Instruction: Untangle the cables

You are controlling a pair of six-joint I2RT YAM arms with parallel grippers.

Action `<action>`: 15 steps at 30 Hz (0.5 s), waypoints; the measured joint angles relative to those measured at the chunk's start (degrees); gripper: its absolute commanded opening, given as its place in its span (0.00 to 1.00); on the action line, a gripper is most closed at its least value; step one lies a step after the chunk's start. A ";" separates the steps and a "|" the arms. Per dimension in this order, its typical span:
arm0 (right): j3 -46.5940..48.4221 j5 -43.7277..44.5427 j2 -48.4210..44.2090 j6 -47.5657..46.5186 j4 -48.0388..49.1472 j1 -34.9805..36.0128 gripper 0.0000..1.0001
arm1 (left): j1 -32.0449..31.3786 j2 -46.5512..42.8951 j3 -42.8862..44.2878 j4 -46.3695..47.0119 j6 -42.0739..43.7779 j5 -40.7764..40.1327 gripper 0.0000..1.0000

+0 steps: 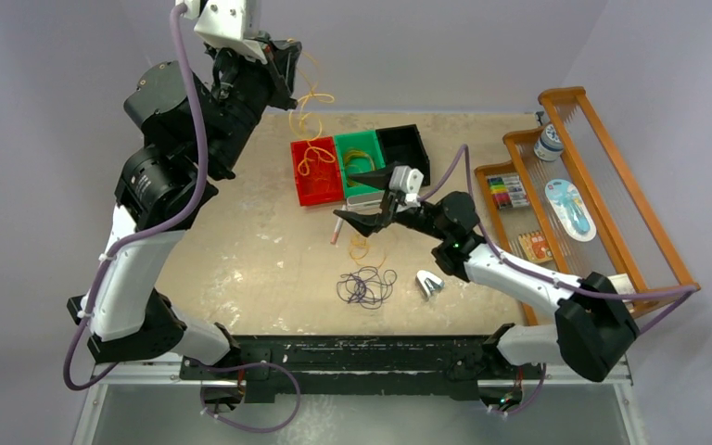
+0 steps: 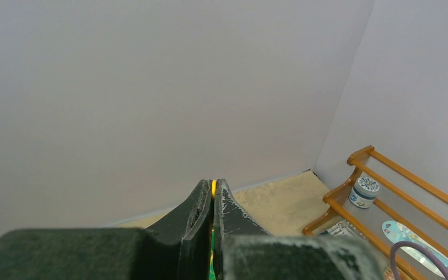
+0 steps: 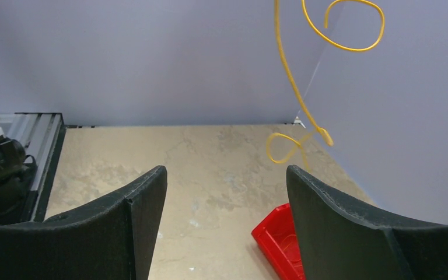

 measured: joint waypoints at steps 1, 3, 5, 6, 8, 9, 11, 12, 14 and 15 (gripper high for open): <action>0.76 -0.02 0.90 -0.20 0.15 0.00 0.77 | 0.00 0.04 -0.02 -0.02 0.00 0.09 0.00; 2.03 -0.04 2.64 -0.44 0.59 0.00 0.77 | 0.00 0.13 -0.02 -0.02 0.00 0.26 0.00; 3.10 -0.11 4.22 -0.52 1.01 0.00 0.78 | 0.00 0.15 -0.02 0.00 0.00 0.33 0.00; 3.50 -0.11 4.85 -0.52 1.29 0.00 0.78 | 0.00 0.15 -0.02 -0.02 0.00 0.35 0.00; 4.24 -0.31 5.81 -0.50 1.51 0.00 0.78 | 0.00 0.15 -0.02 -0.02 -0.02 0.44 0.00; 4.72 -0.39 6.32 -0.48 1.60 0.02 0.79 | 0.00 0.15 -0.02 -0.02 -0.02 0.48 0.00; 5.77 -0.66 7.04 -0.44 1.81 0.11 0.77 | 0.00 0.15 -0.02 0.00 -0.07 0.55 0.00; 6.27 -1.05 7.34 -0.42 2.01 0.20 0.74 | 0.00 0.15 -0.02 -0.02 -0.09 0.57 0.00; 7.02 -1.49 7.67 -0.35 2.32 0.28 0.62 | 0.00 0.15 -0.13 0.00 -0.17 0.68 0.00; 7.28 -1.68 7.72 -0.33 2.40 0.28 0.52 | 0.00 0.15 -0.15 -0.04 -0.24 0.70 0.00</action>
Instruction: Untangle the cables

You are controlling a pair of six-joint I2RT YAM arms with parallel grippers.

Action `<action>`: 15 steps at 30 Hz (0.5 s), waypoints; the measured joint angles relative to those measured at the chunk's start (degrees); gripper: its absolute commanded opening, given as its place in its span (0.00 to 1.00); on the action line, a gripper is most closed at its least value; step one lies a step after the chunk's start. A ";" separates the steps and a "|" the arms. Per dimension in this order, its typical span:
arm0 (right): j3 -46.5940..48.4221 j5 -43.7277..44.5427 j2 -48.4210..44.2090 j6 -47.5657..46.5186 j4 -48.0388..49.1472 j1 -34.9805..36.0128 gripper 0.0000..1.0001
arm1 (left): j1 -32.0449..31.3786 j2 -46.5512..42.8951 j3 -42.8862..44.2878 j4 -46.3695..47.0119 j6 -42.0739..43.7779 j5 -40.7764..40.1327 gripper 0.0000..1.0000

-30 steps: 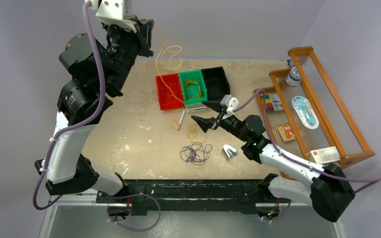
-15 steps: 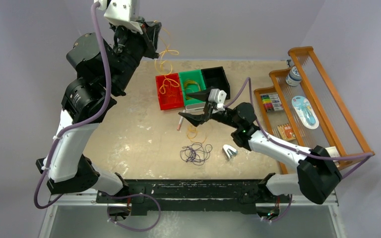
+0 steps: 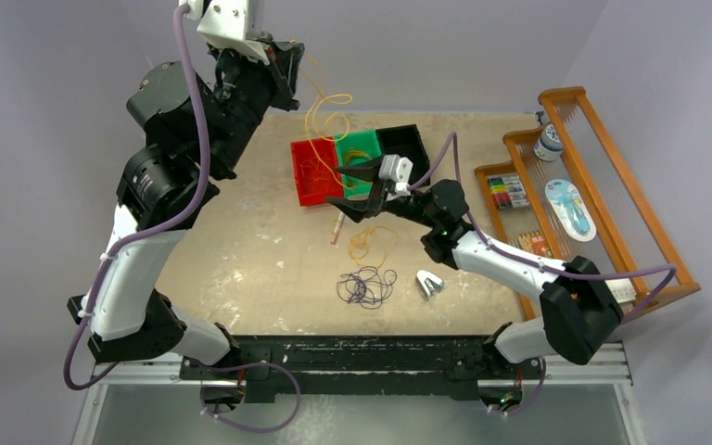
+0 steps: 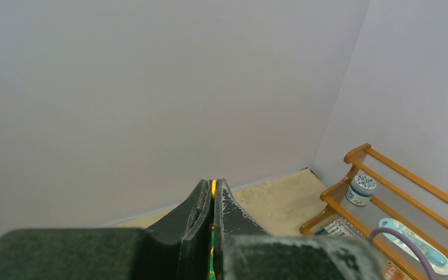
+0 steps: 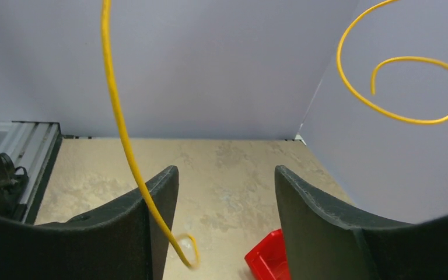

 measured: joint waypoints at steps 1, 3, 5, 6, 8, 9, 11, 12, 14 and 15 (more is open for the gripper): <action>0.22 -0.22 0.00 0.07 0.04 0.07 0.41 | 0.00 0.00 -0.13 0.02 -0.17 0.04 0.00; 0.46 -0.35 0.00 0.20 0.17 0.11 0.19 | 0.00 0.00 -0.44 0.02 -0.31 0.04 0.00; 0.50 -0.24 0.00 0.39 0.15 0.11 0.04 | 0.00 0.00 -0.83 0.02 -0.33 0.07 0.00; 0.50 0.00 0.00 0.59 0.04 0.11 0.02 | 0.00 0.00 -1.03 0.00 -0.35 0.04 0.00; 0.50 0.42 -0.04 0.81 -0.07 0.22 0.00 | 0.00 0.00 -1.44 -0.04 -0.35 0.02 0.00; 0.44 0.72 -0.11 0.87 -0.17 0.26 0.00 | 0.00 0.00 -1.68 -0.04 -0.33 -0.02 0.00; -0.09 1.64 -0.70 0.96 -0.66 0.26 0.00 | 0.00 0.00 -2.10 -0.09 -0.35 -0.20 0.00; -0.57 1.92 -1.16 1.01 -0.92 0.26 0.00 | 0.00 0.00 -2.38 -0.07 -0.35 -0.33 0.00; -2.12 2.91 -2.84 1.18 -1.81 0.26 0.00 | 0.00 0.00 -3.02 -0.07 -0.63 -0.63 0.00; -2.60 3.34 -3.58 1.31 -2.34 0.26 0.00 | 0.00 0.00 -3.58 -0.02 -0.79 -0.72 0.00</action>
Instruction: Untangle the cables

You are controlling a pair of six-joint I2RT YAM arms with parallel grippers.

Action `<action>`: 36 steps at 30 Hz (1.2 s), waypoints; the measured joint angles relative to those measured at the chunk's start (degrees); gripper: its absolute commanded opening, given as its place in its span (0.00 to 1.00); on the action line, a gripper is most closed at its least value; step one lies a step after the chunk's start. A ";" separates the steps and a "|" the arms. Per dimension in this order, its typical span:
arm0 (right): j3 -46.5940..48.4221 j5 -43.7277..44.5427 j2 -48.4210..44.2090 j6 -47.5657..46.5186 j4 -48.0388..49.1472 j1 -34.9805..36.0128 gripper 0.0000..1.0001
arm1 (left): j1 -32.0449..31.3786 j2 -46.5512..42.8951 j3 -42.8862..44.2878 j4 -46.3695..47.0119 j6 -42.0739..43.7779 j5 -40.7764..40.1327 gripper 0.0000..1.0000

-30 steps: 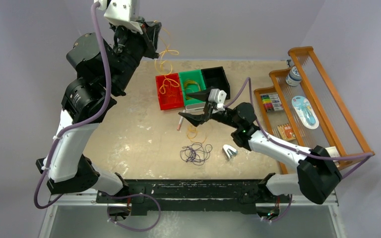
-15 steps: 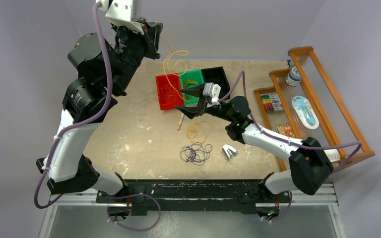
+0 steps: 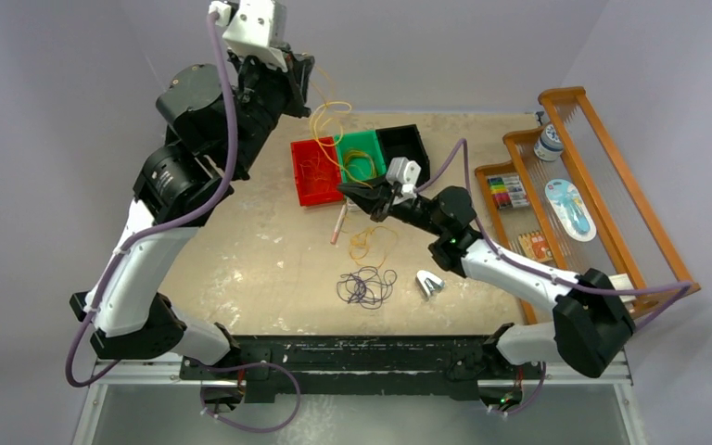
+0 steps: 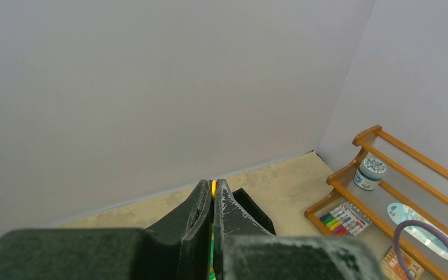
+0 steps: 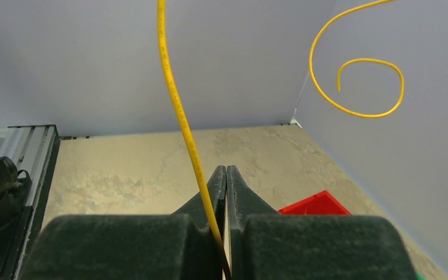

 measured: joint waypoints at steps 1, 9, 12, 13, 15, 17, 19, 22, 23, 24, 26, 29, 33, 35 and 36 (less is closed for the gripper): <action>-0.50 0.59 -0.87 0.15 -0.81 0.00 0.00 | 0.00 -0.04 -0.70 -0.02 -0.31 -0.07 0.00; -4.33 8.72 -7.54 3.65 -7.56 0.04 0.00 | 0.02 1.51 -6.12 -0.66 -3.28 0.09 0.00; -4.37 12.68 -8.50 5.42 -11.26 0.04 0.00 | 0.55 3.45 -7.37 -0.94 -4.72 0.98 0.00; -4.37 14.08 -8.79 5.99 -12.63 -0.02 0.00 | 1.03 4.20 -7.93 -1.07 -5.27 1.99 0.00; -4.37 15.91 -9.18 7.19 -15.13 -0.57 0.00 | 2.73 5.62 -9.46 -1.09 -6.71 4.26 0.00; -4.37 17.07 -9.53 8.48 -17.51 -1.70 0.00 | 5.33 6.80 -11.63 -0.96 -8.28 6.88 0.00; -4.35 18.08 -9.70 9.75 -19.71 -3.41 0.00 | 7.87 7.54 -14.03 -0.52 -9.68 9.20 0.00; -3.80 18.53 -9.68 11.37 -23.12 -6.05 0.00 | 11.26 8.68 -17.14 0.02 -11.30 11.91 0.00; -3.45 18.53 -9.62 11.82 -24.26 -6.91 0.00 | 12.02 9.11 -17.73 0.15 -11.74 12.44 0.00; -2.99 18.51 -9.49 12.24 -25.22 -7.78 0.00 | 12.50 9.53 -18.08 0.20 -12.07 12.85 0.00; -2.16 18.38 -9.07 13.07 -26.36 -9.33 0.00 | 12.94 10.21 -18.88 0.85 -12.50 13.77 0.00; -1.09 17.29 -8.41 14.56 -27.69 -11.91 0.00 | 13.46 11.19 -20.06 2.21 -12.94 15.47 0.00; -0.37 15.74 -7.54 15.96 -28.59 -14.93 0.00 | 15.78 12.96 -22.27 4.50 -14.45 18.82 0.00; 0.13 14.91 -6.75 16.24 -28.87 -16.20 0.00 | 17.42 14.27 -23.17 5.46 -15.21 20.41 0.00; 0.35 14.69 -6.34 16.28 -28.92 -16.65 0.00 | 18.23 15.19 -23.45 5.92 -15.58 21.20 0.00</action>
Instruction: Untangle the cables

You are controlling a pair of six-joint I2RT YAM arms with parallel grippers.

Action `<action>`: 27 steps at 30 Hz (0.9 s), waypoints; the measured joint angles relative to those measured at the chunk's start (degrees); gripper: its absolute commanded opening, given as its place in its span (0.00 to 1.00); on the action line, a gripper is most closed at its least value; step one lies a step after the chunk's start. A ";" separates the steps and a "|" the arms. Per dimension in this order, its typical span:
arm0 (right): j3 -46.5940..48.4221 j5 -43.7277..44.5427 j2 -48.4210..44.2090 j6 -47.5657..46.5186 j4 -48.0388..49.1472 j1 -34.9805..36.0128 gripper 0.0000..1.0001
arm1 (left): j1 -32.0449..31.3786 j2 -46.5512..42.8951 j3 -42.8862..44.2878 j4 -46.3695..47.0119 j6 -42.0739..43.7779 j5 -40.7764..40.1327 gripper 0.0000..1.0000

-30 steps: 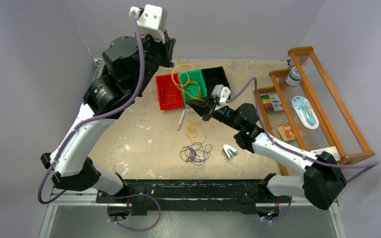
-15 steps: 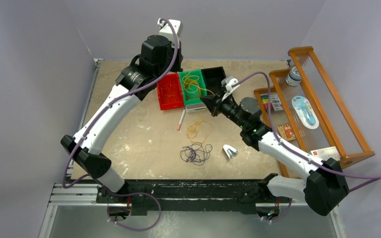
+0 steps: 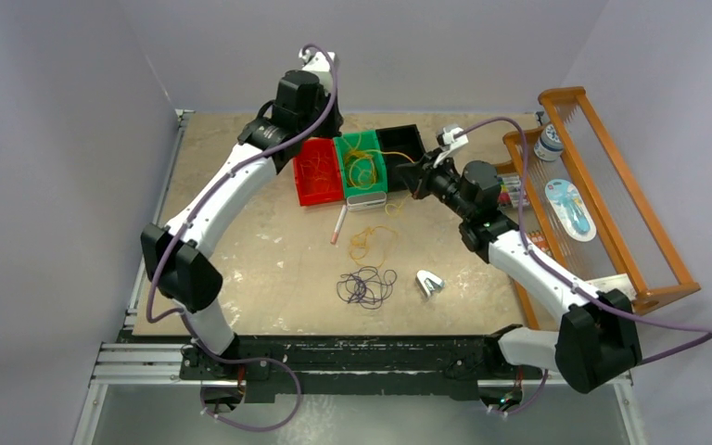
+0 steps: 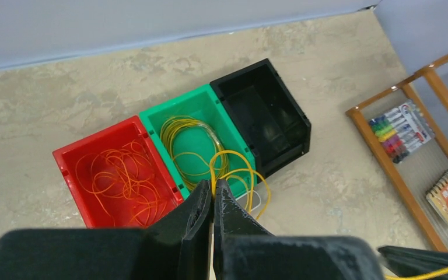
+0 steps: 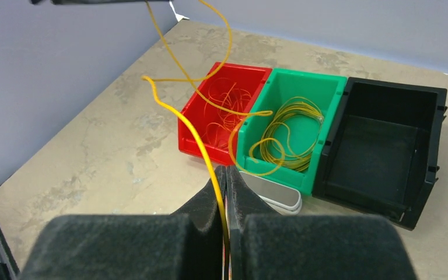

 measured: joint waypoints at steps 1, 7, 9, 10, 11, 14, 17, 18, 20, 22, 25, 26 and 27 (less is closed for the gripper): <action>0.26 -0.26 0.42 0.04 -0.04 -0.37 0.00 | 0.72 1.11 -0.04 0.37 -0.33 0.90 0.00; 1.81 -1.27 3.30 -0.26 -0.17 -1.07 0.00 | 2.51 8.35 0.48 1.99 -1.49 4.33 0.00; 2.69 -1.31 4.61 -0.57 -0.22 -1.07 0.00 | 2.58 10.78 1.46 2.12 -1.81 5.09 0.00; 3.10 -1.31 5.22 -0.74 -0.24 -1.07 0.00 | 2.64 11.76 2.01 2.10 -1.95 5.31 0.00; 3.54 -1.36 5.90 -0.90 -0.26 -1.07 0.00 | 2.78 12.68 2.67 2.05 -2.01 5.51 0.00; 5.22 -1.38 8.11 -1.55 -0.28 -1.16 0.00 | 3.30 14.86 5.14 2.23 -2.05 5.64 0.00; 6.95 -1.40 10.86 -2.12 -0.35 -1.33 0.00 | 3.93 16.39 7.61 2.58 -2.01 5.22 0.00; 7.67 -1.42 11.96 -2.23 -0.37 -1.38 0.00 | 4.09 17.03 8.63 2.80 -1.99 4.94 0.00; 9.38 -1.42 14.29 -2.29 -0.39 -1.38 0.00 | 4.35 18.29 10.47 3.39 -1.99 4.33 0.00; 11.52 -1.44 17.00 -2.32 -0.39 -1.49 0.00 | 4.59 19.67 11.80 3.96 -2.01 4.02 0.00; 14.86 -1.42 21.07 -2.45 -0.44 -1.73 0.00 | 4.94 22.32 13.75 4.61 -2.01 3.76 0.00; 15.89 -1.44 22.25 -2.56 -0.48 -1.84 0.00 | 5.05 23.34 14.38 4.68 -2.01 3.69 0.00; 17.05 -1.44 23.58 -2.69 -0.59 -1.99 0.00 | 5.14 24.13 14.78 4.68 -1.99 3.63 0.00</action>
